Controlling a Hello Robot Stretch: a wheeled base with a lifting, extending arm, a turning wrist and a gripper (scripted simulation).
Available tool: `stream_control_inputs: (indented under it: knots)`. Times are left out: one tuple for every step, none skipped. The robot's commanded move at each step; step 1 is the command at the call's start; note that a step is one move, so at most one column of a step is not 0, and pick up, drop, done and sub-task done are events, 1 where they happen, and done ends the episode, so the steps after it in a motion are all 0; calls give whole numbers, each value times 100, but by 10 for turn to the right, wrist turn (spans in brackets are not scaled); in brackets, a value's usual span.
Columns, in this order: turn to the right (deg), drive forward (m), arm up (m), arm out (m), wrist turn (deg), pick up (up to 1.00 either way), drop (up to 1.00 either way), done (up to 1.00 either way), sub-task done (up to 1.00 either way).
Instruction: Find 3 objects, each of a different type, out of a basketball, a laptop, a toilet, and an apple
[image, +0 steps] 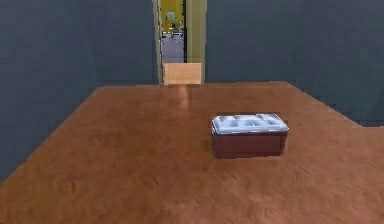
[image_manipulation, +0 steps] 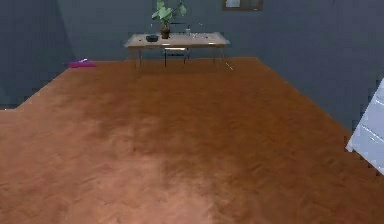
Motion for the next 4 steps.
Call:
stream_control_inputs:
  knots:
    - [-90,0,0,0,0,0,0,0,0]
    - [0,100,0,0,0,0,0,0,0]
    - [-60,0,0,0,0,0,0,0,0]
    - [0,50,0,0,0,0,0,0,0]
